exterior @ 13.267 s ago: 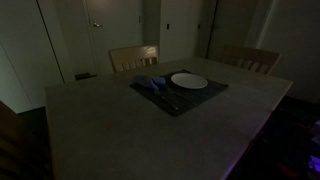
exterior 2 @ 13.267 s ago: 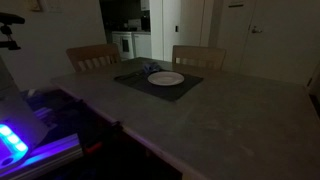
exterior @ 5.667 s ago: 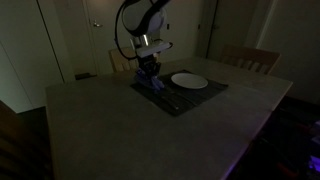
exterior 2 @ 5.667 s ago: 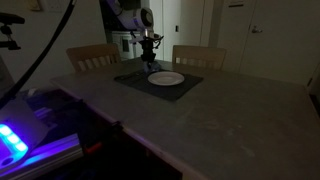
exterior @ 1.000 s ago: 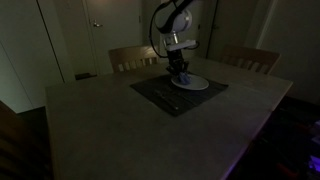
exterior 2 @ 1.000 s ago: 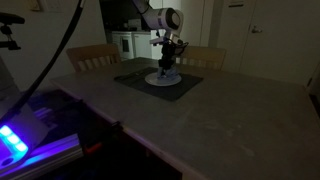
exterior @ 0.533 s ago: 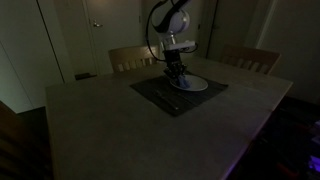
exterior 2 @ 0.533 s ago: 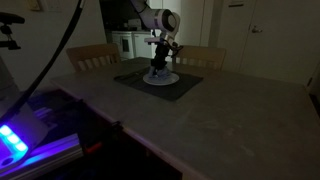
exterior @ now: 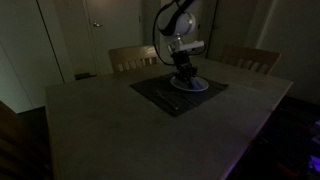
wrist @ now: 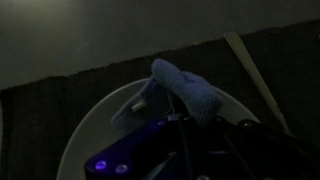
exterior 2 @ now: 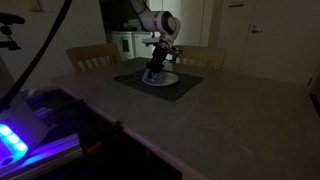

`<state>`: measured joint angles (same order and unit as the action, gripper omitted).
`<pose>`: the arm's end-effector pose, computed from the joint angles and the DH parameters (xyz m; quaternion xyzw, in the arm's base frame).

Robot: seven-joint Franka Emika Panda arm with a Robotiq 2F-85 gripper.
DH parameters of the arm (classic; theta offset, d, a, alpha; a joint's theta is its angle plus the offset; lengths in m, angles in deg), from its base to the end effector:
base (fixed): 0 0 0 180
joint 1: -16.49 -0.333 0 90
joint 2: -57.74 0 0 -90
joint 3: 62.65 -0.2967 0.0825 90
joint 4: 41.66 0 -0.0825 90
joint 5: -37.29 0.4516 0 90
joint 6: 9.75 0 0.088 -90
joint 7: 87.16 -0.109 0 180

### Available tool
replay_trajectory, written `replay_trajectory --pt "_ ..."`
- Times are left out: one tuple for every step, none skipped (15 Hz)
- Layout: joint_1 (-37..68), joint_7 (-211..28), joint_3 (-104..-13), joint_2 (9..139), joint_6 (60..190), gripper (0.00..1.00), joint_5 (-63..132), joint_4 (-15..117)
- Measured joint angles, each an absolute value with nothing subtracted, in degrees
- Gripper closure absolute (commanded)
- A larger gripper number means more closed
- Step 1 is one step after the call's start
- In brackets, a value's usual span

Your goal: Use the towel to wipe the plate

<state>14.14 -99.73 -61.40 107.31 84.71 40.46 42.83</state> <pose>0.6594 0.0189 0.0679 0.9350 -0.1045 -0.3380 0.0243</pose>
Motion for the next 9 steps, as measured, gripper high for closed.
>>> replay_trajectory --pt "14.1 -100.6 -60.6 106.7 84.9 0.98 40.3 43.9" --pt "14.1 -101.6 -59.9 106.1 85.1 0.98 40.1 45.0" --pt "14.1 -102.5 -59.0 105.7 85.2 0.98 39.7 45.6" --pt "14.1 -103.3 -58.2 105.6 85.3 0.98 39.1 45.9" --pt "14.1 -104.1 -57.5 105.5 85.4 0.98 38.6 46.0" --pt "14.1 -105.1 -56.8 105.5 85.8 0.98 38.2 46.0" --pt "14.1 -106.7 -56.3 105.5 86.7 0.98 37.9 45.9" --pt "14.1 -108.4 -56.0 105.5 87.8 0.98 37.7 45.9" --pt "14.0 -110.0 -55.8 105.5 88.8 0.98 37.5 45.8"
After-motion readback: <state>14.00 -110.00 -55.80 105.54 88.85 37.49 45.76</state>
